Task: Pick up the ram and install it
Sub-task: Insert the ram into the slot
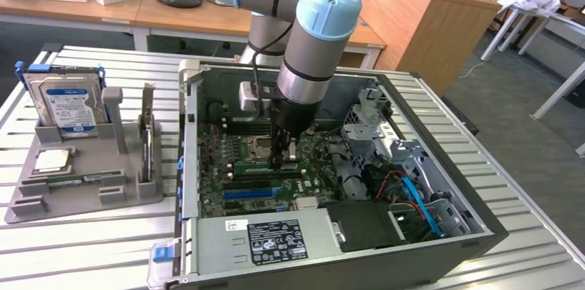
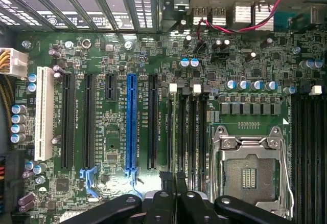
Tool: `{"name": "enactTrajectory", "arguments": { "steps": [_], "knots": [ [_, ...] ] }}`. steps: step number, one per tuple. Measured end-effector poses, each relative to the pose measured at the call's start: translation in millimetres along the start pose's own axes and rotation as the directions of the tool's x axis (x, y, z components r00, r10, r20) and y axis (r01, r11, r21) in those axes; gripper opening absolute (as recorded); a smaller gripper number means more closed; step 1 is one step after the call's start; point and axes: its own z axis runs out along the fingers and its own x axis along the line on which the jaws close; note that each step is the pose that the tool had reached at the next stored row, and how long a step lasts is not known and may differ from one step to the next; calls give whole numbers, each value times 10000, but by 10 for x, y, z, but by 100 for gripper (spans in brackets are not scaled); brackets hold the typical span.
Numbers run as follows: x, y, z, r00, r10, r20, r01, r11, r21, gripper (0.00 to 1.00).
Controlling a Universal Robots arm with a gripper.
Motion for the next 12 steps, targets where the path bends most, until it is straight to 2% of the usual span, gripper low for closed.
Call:
{"name": "enactTrajectory", "arguments": {
  "steps": [8,12],
  "knots": [
    [0,-1,27,10000,0,0,0,10000,-1,11],
    [-2,0,15,10000,0,13,0,10000,22,11]
  ]
}}
